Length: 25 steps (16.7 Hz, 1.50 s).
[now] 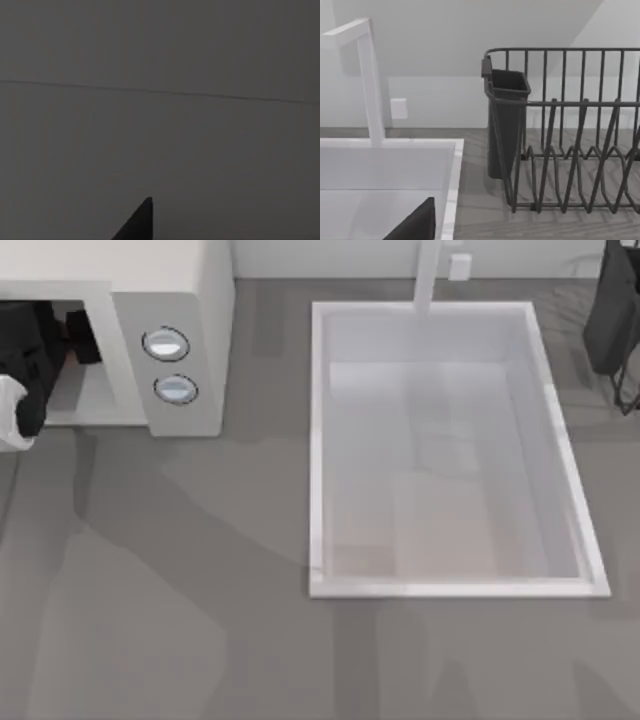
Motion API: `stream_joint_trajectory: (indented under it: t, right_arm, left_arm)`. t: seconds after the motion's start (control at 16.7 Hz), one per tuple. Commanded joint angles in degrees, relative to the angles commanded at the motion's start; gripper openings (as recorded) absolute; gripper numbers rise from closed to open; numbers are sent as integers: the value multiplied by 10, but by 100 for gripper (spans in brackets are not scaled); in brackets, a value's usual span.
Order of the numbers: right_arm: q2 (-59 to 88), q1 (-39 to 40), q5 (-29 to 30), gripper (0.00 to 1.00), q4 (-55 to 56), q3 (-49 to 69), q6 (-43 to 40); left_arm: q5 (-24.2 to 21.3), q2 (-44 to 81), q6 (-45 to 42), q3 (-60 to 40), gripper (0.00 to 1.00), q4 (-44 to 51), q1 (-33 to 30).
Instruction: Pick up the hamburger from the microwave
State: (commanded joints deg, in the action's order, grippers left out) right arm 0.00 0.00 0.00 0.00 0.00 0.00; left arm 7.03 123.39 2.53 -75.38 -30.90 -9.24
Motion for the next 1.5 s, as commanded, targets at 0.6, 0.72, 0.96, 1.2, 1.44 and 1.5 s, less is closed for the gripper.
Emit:
stream_joint_trajectory:
  t: [0.6, 0.72, 0.96, 1.2, 1.44, 1.5]
  right_arm:
    - [0, 0, 0, 100, 0, 0, 0]
    - [0, 0, 0, 100, 0, 0, 0]
    - [0, 0, 0, 100, 0, 0, 0]
    - [0, 0, 0, 100, 0, 0, 0]
    - [0, 0, 0, 100, 0, 0, 0]
    - [0, 0, 0, 100, 0, 0, 0]
  left_arm:
    - [143, -326, 50, 292, 0, 76, -153]
    - [144, -329, 50, 294, 0, 77, -155]
    - [149, -310, 47, 300, 0, 70, -133]
    - [149, -251, 49, 313, 0, 4, -139]
    - [146, -151, 50, 343, 0, -145, -148]
    - [145, -127, 50, 352, 0, -184, -149]
